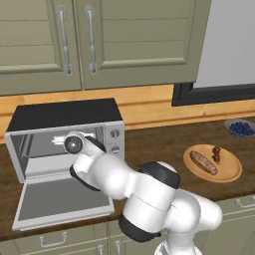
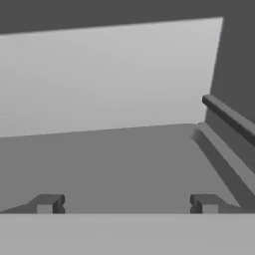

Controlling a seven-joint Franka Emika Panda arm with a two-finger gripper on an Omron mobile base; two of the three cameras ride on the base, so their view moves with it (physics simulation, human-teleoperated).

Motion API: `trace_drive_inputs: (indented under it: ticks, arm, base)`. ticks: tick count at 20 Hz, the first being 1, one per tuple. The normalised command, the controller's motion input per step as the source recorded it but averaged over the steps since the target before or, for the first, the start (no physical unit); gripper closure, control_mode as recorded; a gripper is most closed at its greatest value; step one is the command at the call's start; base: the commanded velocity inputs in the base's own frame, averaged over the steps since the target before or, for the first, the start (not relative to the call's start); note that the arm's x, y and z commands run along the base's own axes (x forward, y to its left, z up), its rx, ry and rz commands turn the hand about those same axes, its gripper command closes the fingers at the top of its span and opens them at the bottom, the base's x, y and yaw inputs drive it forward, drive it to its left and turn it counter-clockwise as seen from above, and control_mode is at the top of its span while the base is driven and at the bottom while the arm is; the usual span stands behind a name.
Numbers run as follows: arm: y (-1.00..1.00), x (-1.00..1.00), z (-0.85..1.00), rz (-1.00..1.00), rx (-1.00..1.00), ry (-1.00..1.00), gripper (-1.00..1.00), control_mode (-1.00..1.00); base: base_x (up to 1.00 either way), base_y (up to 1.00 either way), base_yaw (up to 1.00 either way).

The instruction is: Pick up the kebab skewer and baguette bread, and place them inside the toaster oven. Close the toaster oven door and start by setting the timer.

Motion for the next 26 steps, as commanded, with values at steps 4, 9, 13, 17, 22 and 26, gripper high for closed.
trace_drive_inputs:
  ticks: [4,9,13,17,22,26]
  arm:
    - [0.31,0.35,-0.01,0.00,0.00,0.06,-1.00,-1.00]
    - [0.18,0.24,-0.32,0.00,0.00,0.07,-1.00,-1.00]
    - [0.09,0.20,-0.38,0.00,0.00,0.01,-1.00,-1.00]
    - [0.08,0.36,-0.04,0.00,0.00,0.00,-1.00,-1.00]
    - [0.10,0.27,-0.17,0.00,0.00,0.01,-1.00,-1.00]
    - [0.11,0.09,-0.37,0.00,0.00,0.11,-1.00,-1.00]
  base:
    - [0.00,0.00,0.00]
    - [0.00,0.00,0.00]
    - [0.00,0.00,0.00]
    - [0.00,0.00,0.00]
    - [0.00,0.00,0.00]
    - [0.00,0.00,0.00]
